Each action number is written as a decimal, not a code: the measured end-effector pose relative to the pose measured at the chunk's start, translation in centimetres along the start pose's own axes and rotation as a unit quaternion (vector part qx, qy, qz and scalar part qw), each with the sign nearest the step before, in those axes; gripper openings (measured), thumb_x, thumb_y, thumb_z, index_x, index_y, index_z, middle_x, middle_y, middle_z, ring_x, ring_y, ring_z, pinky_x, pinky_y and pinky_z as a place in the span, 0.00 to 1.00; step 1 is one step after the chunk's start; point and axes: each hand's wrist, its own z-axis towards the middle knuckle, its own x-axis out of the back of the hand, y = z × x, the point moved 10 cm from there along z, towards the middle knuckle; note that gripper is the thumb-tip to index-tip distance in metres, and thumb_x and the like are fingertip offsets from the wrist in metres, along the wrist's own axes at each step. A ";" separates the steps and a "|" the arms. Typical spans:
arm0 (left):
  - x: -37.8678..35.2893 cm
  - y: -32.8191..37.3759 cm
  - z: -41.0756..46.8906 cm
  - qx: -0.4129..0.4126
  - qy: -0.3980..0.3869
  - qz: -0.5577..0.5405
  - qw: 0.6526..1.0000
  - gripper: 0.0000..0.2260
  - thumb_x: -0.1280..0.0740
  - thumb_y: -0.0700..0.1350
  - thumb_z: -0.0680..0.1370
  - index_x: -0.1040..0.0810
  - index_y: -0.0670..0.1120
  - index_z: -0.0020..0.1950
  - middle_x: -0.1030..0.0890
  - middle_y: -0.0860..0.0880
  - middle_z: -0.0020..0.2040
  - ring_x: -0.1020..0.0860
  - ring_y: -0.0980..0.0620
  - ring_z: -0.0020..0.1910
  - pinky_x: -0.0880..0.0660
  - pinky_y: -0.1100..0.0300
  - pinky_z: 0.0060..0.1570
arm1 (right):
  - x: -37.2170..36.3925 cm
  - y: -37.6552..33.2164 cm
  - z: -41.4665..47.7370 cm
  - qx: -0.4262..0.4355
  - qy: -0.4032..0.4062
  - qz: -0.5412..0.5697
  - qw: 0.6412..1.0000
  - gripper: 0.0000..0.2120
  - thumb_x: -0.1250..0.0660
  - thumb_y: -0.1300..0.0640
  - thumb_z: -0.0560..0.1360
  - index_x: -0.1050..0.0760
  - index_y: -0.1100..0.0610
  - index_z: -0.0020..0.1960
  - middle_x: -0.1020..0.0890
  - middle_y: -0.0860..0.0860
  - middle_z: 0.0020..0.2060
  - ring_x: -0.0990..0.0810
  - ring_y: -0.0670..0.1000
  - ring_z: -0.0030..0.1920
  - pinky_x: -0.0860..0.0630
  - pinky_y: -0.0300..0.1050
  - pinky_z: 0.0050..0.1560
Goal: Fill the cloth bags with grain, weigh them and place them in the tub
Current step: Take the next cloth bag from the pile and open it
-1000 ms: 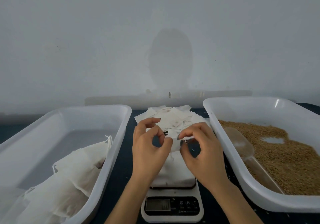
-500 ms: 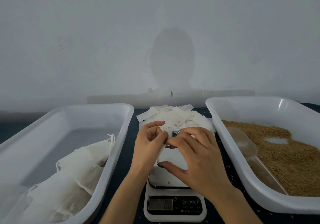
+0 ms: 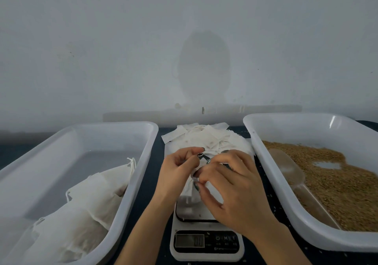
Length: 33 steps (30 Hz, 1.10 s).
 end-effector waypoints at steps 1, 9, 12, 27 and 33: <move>-0.1 0.1 0.0 0.004 -0.007 0.004 1.000 0.10 0.38 0.33 0.77 0.23 0.26 0.50 0.16 0.56 0.39 0.19 0.58 0.45 0.24 0.57 0.53 | 0.1 0.3 0.0 -0.013 0.000 0.001 1.000 0.11 0.39 0.51 0.79 0.23 0.52 0.43 0.17 0.45 0.42 0.24 0.49 0.51 0.31 0.47 0.59; -0.7 0.2 -0.2 0.014 -0.048 -0.027 0.998 0.12 0.40 0.34 0.78 0.16 0.37 0.48 0.15 0.55 0.42 0.20 0.57 0.40 0.26 0.63 0.45 | -0.4 1.6 -0.1 -0.028 -0.032 -0.057 0.997 0.16 0.36 0.40 0.79 0.18 0.50 0.44 0.18 0.44 0.40 0.23 0.51 0.49 0.28 0.50 0.54; -1.8 0.8 -0.3 -0.005 -0.116 -0.044 0.992 0.12 0.38 0.36 0.79 0.21 0.47 0.39 0.15 0.50 0.56 0.19 0.53 0.50 0.25 0.58 0.52 | -0.4 2.3 -0.1 -0.055 -0.026 -0.023 0.998 0.12 0.36 0.46 0.79 0.17 0.49 0.45 0.19 0.44 0.39 0.25 0.50 0.49 0.29 0.48 0.52; -4.0 -1.5 -0.5 -0.085 -0.163 0.093 0.979 0.17 0.31 0.43 0.72 0.23 0.51 0.61 0.17 0.54 0.53 0.19 0.54 0.54 0.22 0.52 0.56 | -0.2 4.4 -0.3 -0.170 -0.037 0.090 0.981 0.05 0.27 0.56 0.72 0.14 0.50 0.47 0.19 0.45 0.38 0.24 0.52 0.48 0.24 0.49 0.47; -2.9 -2.6 -0.1 -0.057 -0.120 0.091 0.987 0.10 0.31 0.49 0.70 0.25 0.58 0.49 0.19 0.61 0.39 0.20 0.61 0.36 0.24 0.66 0.36 | 1.3 7.0 -1.2 -0.273 -0.145 0.066 0.949 0.14 0.41 0.45 0.78 0.27 0.44 0.61 0.25 0.37 0.55 0.28 0.39 0.56 0.31 0.30 0.51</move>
